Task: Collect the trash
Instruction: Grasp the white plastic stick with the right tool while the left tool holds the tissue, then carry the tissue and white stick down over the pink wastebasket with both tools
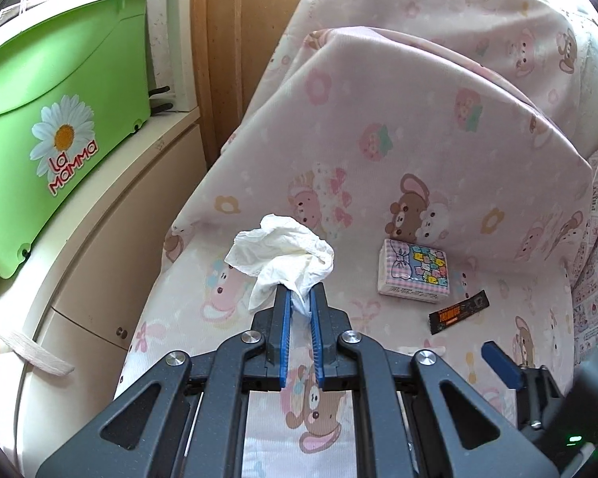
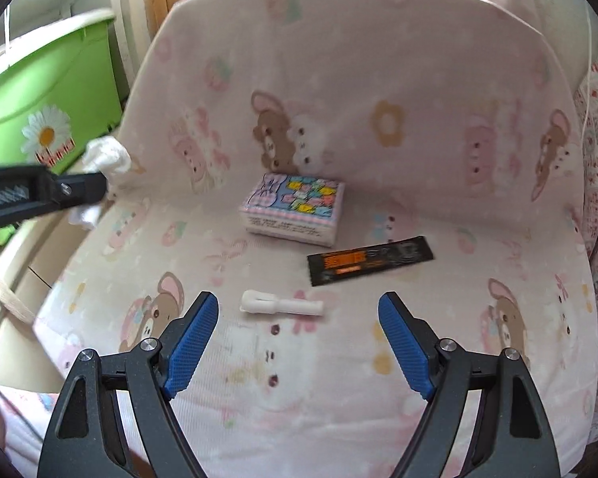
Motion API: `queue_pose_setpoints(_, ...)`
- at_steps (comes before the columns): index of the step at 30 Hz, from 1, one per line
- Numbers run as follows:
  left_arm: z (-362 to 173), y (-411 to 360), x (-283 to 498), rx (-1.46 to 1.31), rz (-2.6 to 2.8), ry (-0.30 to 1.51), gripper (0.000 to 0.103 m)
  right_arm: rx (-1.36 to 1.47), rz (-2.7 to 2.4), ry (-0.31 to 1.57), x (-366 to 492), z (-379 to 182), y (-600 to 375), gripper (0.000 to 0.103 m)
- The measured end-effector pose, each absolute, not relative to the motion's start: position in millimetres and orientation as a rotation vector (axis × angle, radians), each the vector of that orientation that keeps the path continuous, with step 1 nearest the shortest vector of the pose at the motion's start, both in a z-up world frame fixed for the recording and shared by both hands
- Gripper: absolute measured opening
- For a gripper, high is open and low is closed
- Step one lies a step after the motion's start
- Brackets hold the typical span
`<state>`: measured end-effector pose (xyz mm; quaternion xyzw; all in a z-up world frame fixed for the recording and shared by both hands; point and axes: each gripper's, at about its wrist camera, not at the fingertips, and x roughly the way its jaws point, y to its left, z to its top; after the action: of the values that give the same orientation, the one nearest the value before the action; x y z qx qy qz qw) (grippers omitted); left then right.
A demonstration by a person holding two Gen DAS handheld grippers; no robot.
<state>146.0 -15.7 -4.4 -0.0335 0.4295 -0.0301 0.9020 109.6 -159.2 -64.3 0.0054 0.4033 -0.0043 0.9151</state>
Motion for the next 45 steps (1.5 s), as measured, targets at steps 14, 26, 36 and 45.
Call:
queue_pose_setpoints(14, -3, -1, 144, -0.067, -0.029, 0.878, 0.009, 0.071, -0.053, 0.886, 126, -91, -163, 0.083)
queue_pose_setpoints(26, -2, -13, 136, -0.010, -0.033, 0.865, 0.009, 0.072, -0.008, 0.815, 109, -72, -183, 0.054)
queue_pose_setpoints(36, -5, -21, 128, -0.007, -0.119, 0.875, 0.009, 0.071, -0.024, 0.777, 83, -51, -227, 0.054)
queue_pose_setpoints(45, -5, -24, 113, -0.006, -0.171, 0.892, 0.009, 0.091, 0.029, 0.735, 38, -24, -247, 0.055)
